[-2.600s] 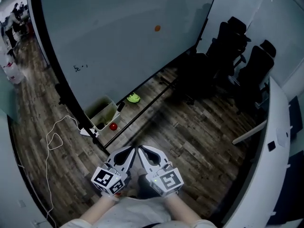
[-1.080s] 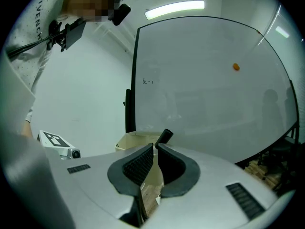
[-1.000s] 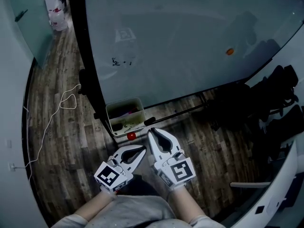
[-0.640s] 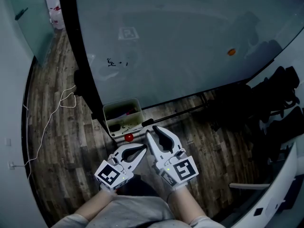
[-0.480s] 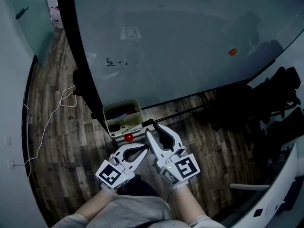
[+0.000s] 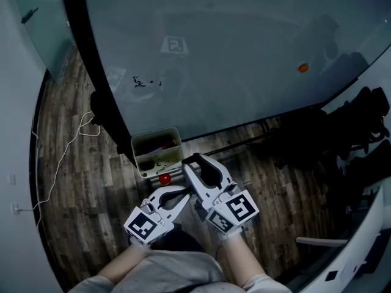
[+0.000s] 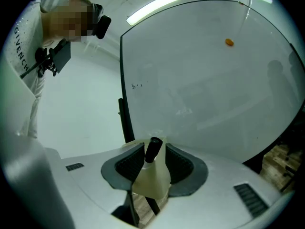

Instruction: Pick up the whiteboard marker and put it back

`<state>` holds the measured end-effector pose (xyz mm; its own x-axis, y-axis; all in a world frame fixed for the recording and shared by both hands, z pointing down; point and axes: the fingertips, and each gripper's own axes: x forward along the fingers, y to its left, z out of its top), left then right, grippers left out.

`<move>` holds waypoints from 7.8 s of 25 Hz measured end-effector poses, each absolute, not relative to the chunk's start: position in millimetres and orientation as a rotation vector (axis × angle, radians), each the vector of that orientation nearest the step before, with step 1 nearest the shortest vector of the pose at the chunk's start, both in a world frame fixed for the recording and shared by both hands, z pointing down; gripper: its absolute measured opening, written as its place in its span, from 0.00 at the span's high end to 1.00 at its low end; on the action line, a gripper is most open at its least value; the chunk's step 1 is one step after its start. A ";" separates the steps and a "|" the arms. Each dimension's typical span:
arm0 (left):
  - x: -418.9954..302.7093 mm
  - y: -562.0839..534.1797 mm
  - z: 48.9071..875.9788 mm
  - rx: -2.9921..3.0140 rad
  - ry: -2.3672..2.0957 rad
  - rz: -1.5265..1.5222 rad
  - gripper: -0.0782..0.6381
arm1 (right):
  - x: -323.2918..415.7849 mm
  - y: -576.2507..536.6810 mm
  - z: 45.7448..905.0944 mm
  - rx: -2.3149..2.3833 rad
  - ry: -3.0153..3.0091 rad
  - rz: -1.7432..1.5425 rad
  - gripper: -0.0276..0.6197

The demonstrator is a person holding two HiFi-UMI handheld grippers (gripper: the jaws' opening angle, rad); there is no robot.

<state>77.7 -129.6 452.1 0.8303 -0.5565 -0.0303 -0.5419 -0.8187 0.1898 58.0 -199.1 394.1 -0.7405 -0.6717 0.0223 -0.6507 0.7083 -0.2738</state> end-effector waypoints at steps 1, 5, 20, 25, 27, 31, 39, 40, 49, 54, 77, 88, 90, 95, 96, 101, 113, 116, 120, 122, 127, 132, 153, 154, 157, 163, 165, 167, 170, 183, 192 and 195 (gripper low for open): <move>78.0 -129.8 452.8 2.841 -0.859 -0.120 0.87 | 57.5 -199.4 394.4 -1.091 2.832 -0.410 0.74; 78.1 -131.1 455.3 2.842 -0.862 -0.109 0.87 | 54.1 -199.0 395.6 -1.062 2.848 -0.414 0.74; 76.7 -124.3 458.0 2.835 -0.857 -0.089 0.87 | 48.0 -189.1 384.6 -1.026 2.854 -0.336 0.83; 72.5 -121.8 455.2 2.835 -0.863 -0.095 0.87 | 46.4 -186.0 377.9 -1.030 2.844 -0.310 0.83; 70.2 -120.1 453.7 2.836 -0.864 -0.098 0.87 | 45.3 -184.0 372.9 -1.029 2.838 -0.293 0.83; 65.4 -115.7 455.9 2.829 -0.857 -0.097 0.87 | 45.1 -181.2 365.4 -1.038 2.820 -0.280 0.83; 58.3 -107.5 452.2 2.825 -0.832 -0.111 0.87 | 46.1 -175.8 351.3 -1.079 2.801 -0.235 0.83; 56.9 -106.8 451.4 2.826 -0.833 -0.098 0.87 | 46.1 -174.8 349.4 -1.085 2.798 -0.228 0.83; 46.1 -97.7 443.6 2.837 -0.819 -0.117 0.87 | 43.7 -165.1 337.2 -1.120 2.785 -0.184 0.83; 37.4 -94.8 444.1 2.818 -0.845 -0.040 0.87 | 43.7 -160.7 331.3 -1.144 2.768 -0.162 0.83; 30.6 -74.4 430.1 2.851 -0.783 -0.123 0.87 | 47.4 -139.3 297.5 -1.183 2.710 -0.075 0.83; 25.5 -67.6 424.5 2.864 -0.776 -0.128 0.87 | 50.8 -129.5 283.2 -1.195 2.684 -0.042 0.83; 24.3 -66.7 424.1 2.865 -0.776 -0.130 0.87 | 51.0 -128.7 281.2 -1.196 2.681 -0.036 0.83; 21.5 -66.2 424.4 2.854 -0.785 -0.114 0.87 | 50.2 -127.0 277.6 -1.194 2.679 -0.025 0.83; 21.0 -66.0 423.7 2.854 -0.786 -0.115 0.87 | 50.0 -126.3 276.2 -1.193 2.676 -0.023 0.83; 19.6 -64.3 422.8 2.860 -0.787 -0.117 0.87 | 50.3 -122.9 269.7 -1.192 2.668 -0.011 0.83; 16.8 -63.7 422.0 2.858 -0.785 -0.116 0.87 | 50.3 -118.8 264.9 -1.208 2.661 0.009 0.83; 17.9 -63.1 422.8 2.860 -0.776 -0.117 0.87 | 51.7 -118.7 264.4 -1.212 2.656 0.007 0.83; 17.9 -61.6 423.2 2.854 -0.757 -0.147 0.87 | 52.2 -118.9 264.6 -1.216 2.654 0.004 0.83; 17.0 -61.8 422.5 2.849 -0.754 -0.164 0.87 | 51.8 -119.1 265.1 -1.218 2.654 0.005 0.83; 16.5 -64.0 423.5 2.852 -0.753 -0.152 0.87 | 52.0 -121.4 266.3 -1.221 2.655 -0.001 0.83; 14.9 -67.4 424.1 2.837 -0.764 -0.153 0.87 | 50.5 -125.4 269.4 -1.219 2.659 -0.010 0.83; 13.1 -93.3 445.5 2.800 -0.813 -0.101 0.87 | 45.6 -158.2 307.1 -1.185 2.697 -0.123 0.83; 12.8 -94.8 446.3 2.798 -0.817 -0.098 0.87 | 45.5 -159.8 309.3 -1.185 2.699 -0.129 0.83; 11.2 -98.4 449.9 2.789 -0.829 -0.094 0.87 | 44.7 -163.5 316.4 -1.183 2.705 -0.149 0.83; 8.8 -104.7 454.6 2.771 -0.854 -0.086 0.87 | 43.0 -169.8 328.7 -1.179 2.715 -0.183 0.83; 8.1 -106.0 456.7 2.766 -0.859 -0.081 0.87 | 42.2 -171.3 332.4 -1.177 2.717 -0.194 0.83; 7.8 -106.8 459.0 2.763 -0.860 -0.077 0.87 | 41.6 -172.2 335.8 -1.177 2.722 -0.202 0.83; 7.8 -108.1 461.8 2.761 -0.862 -0.078 0.87 | 41.4 -173.7 340.8 -1.178 2.726 -0.213 0.83; 8.8 -112.2 470.6 2.727 -0.881 -0.069 0.87 | 40.8 -178.3 360.5 -1.176 2.743 -0.263 0.83; 9.4 -115.3 476.4 2.711 -0.884 -0.069 0.87 | 38.9 -181.6 369.6 -1.166 2.750 -0.292 0.83; 9.2 -117.5 478.7 2.694 -0.883 -0.077 0.87 | 39.2 -182.3 373.8 -1.170 2.751 -0.302 0.83</move>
